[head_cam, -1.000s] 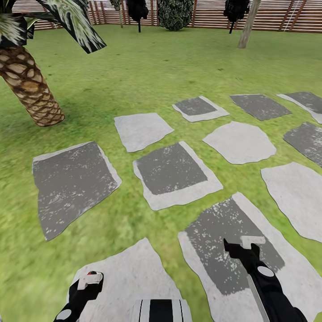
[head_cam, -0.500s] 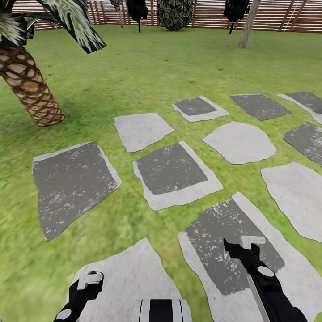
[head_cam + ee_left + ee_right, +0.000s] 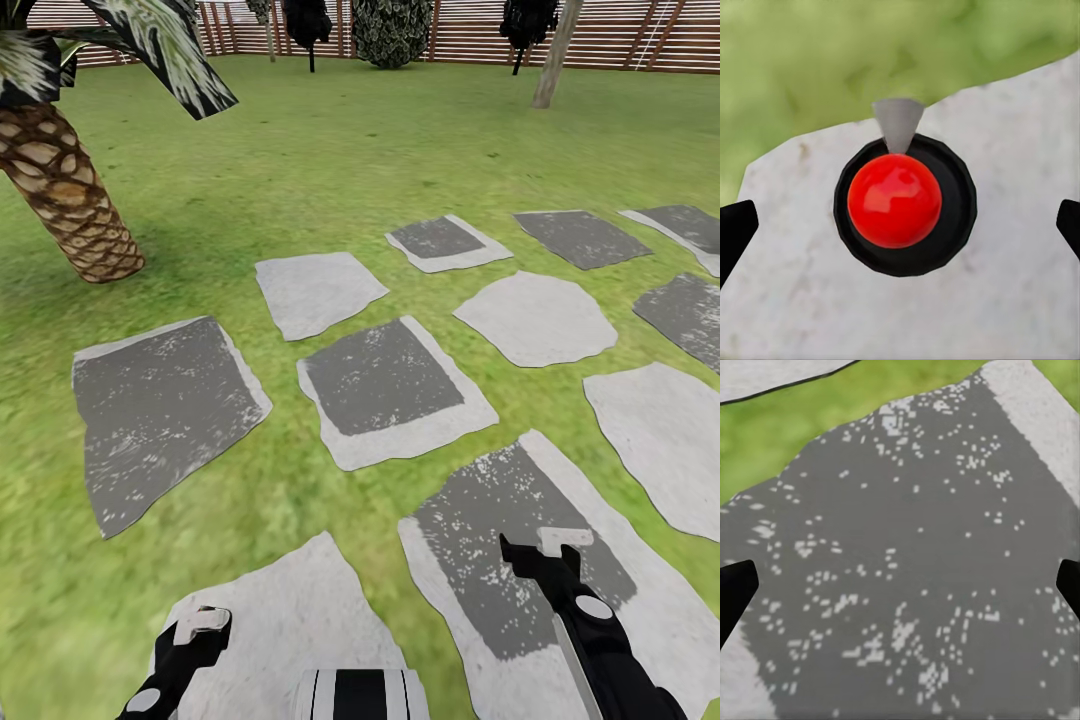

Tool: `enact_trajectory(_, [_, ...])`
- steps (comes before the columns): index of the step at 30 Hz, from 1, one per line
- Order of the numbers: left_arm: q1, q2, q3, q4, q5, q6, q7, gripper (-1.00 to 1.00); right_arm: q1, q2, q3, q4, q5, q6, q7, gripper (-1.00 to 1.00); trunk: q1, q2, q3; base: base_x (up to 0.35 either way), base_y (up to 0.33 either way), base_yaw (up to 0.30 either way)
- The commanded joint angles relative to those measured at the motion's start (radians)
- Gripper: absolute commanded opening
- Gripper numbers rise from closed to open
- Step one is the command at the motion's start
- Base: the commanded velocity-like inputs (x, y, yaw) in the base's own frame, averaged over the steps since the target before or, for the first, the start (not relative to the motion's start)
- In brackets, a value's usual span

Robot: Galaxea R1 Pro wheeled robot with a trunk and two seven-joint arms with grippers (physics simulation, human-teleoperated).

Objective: Pick up the pesticide atomizer in the garden and spray insectifuge to fully cover both potted plants in the garden.

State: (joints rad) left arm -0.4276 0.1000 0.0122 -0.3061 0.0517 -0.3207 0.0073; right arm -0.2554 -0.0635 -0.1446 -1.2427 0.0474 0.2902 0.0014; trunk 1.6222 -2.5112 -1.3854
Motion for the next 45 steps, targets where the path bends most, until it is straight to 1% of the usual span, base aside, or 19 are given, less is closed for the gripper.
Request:
enact_trajectory(1, [0.000, 0.000, -0.001, 0.000, 0.005, -0.003, 0.000, 1.00, 0.000, 0.000, 0.000, -0.001, 0.005, 0.006, 0.000, 1.00, 0.000, 0.000, -0.001, 0.000, 0.000, 0.000])
enact_trajectory(4, [0.000, 0.000, 0.000, 0.000, 0.005, -0.003, 0.000, 1.00, 0.000, 0.000, 0.000, -0.001, 0.005, 0.006, 0.000, 1.00, 0.000, 0.000, -0.001, 0.000, 0.000, 0.000])
enact_trajectory(5, [0.000, 0.000, 0.000, 0.000, 0.005, -0.003, 0.000, -1.00, 0.000, 0.000, 0.000, -0.001, 0.005, 0.006, 0.000, 1.00, 0.000, 0.000, -0.001, 0.000, 0.000, 0.000])
enact_trajectory(30, [0.000, 0.001, -0.003, -0.004, 0.007, -0.005, 0.000, -1.00, -0.001, 0.000, 0.000, -0.001, 0.005, 0.006, 0.000, 1.00, 0.000, 0.000, -0.001, 0.000, 0.000, 0.000])
enact_trajectory(45, [0.000, 0.001, -0.003, -0.002, 0.007, -0.005, 0.000, -1.00, 0.000, -0.003, 0.000, 0.001, 0.009, 0.006, 0.004, 1.00, -0.007, 0.003, 0.057, 0.000, 0.000, 0.000])
